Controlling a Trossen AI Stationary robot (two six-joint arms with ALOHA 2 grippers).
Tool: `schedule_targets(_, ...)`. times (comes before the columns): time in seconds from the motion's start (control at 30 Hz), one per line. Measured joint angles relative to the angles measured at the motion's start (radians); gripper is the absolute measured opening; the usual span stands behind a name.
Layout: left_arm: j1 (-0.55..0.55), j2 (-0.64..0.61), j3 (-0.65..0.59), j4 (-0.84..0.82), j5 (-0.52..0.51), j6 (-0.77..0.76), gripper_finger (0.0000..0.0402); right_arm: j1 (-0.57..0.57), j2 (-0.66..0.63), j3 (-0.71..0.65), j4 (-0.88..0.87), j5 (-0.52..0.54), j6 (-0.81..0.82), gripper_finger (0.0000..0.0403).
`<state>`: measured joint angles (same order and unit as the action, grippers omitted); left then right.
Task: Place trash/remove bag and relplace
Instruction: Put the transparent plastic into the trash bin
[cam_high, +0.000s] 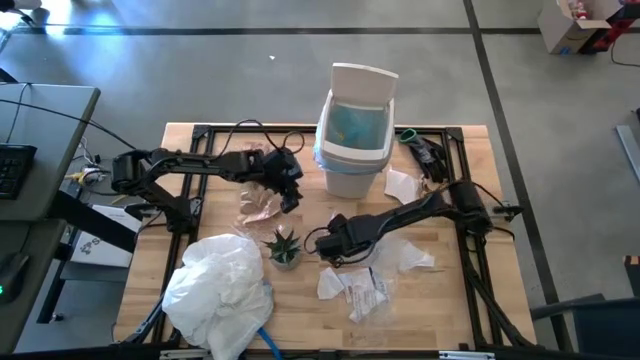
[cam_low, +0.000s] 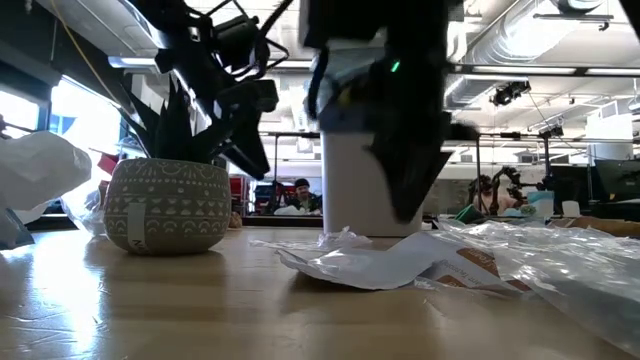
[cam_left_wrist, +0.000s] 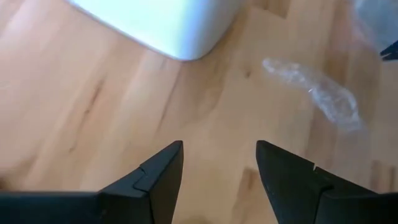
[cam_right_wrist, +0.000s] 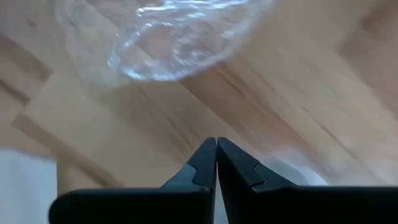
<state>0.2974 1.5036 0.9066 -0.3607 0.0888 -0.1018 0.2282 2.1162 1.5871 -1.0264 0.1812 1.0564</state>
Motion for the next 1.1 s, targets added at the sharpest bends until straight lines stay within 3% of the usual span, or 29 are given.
schedule_targets(0.27,0.017,-0.058,0.0,-0.074,-0.009,0.043,0.0186,-0.11,0.079,0.001,0.203,-0.044,-0.114,0.0)
schedule_targets(0.4,0.017,-0.069,0.0,-0.079,-0.011,0.05,0.0186,-0.138,0.069,0.01,0.338,0.15,-0.167,0.0)
schedule_targets(0.57,0.017,-0.069,0.0,-0.096,-0.011,0.054,0.0186,-0.122,-0.029,0.034,0.326,0.291,-0.22,0.0)
schedule_targets(0.83,0.023,-0.061,0.0,-0.037,-0.002,0.091,0.0187,-0.033,-0.17,0.032,0.257,0.307,-0.178,0.0)
schedule_targets(1.1,0.018,-0.019,0.001,0.069,0.035,0.164,0.0221,0.027,-0.246,0.03,0.249,0.269,-0.163,0.0001)
